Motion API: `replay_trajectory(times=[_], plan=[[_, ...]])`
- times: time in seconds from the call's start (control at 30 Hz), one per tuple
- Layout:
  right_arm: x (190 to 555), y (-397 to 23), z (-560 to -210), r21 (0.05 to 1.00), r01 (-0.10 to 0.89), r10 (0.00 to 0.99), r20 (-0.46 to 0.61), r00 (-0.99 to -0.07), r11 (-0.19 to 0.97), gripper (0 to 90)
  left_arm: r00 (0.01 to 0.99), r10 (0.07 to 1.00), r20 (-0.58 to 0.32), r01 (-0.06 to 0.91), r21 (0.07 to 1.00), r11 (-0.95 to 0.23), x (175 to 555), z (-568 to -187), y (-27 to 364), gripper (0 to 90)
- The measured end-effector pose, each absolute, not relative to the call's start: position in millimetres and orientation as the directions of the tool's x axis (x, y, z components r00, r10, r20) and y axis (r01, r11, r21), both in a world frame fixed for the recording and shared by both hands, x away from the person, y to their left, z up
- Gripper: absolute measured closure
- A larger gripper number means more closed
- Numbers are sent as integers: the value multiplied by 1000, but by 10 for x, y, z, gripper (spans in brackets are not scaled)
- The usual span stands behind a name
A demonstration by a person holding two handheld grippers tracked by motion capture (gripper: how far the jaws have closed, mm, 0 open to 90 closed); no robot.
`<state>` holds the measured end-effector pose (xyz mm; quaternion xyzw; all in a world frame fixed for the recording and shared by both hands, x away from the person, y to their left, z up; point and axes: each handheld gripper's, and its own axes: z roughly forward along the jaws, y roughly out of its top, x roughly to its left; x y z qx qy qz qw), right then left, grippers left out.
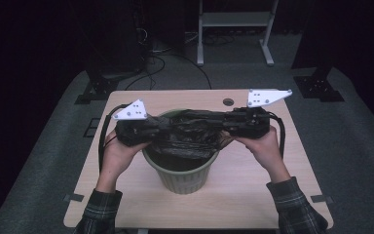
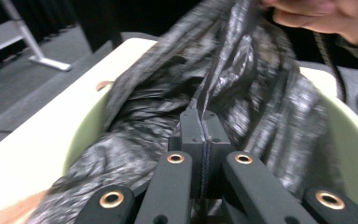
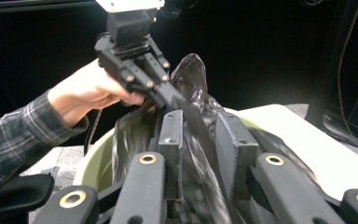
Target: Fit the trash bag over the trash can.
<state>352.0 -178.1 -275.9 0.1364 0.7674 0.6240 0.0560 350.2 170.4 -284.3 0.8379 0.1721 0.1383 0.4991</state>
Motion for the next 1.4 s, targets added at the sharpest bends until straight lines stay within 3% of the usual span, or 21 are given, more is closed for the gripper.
replay_trajectory(times=[0.33, 0.7, 0.73, 0.87, 1.4], plan=[[3161, -2240, -2959, 972, 136, 360, 59, -931, 192, 680, 875, 482, 44, 176, 899, -401, 3545, -2842, 1708, 899], [3179, -1927, -3151, 935, 156, 373, 28, -928, 319, 646, 874, 486, 13, 191, 910, -368, 3567, -2863, 1707, 899], [3182, -1903, -3157, 933, 157, 380, 24, -925, 324, 665, 873, 487, 13, 191, 911, -366, 3574, -2861, 1717, 899], [3172, -1863, -3187, 928, 143, 366, 8, -931, 345, 900, 862, 507, 5, 201, 914, -351, 3585, -2848, 1770, 899], [3017, -2367, -3420, 905, 217, 299, 106, -948, 366, 900, 799, 601, -26, 251, 923, -293, 3665, -2877, 2142, 899]])
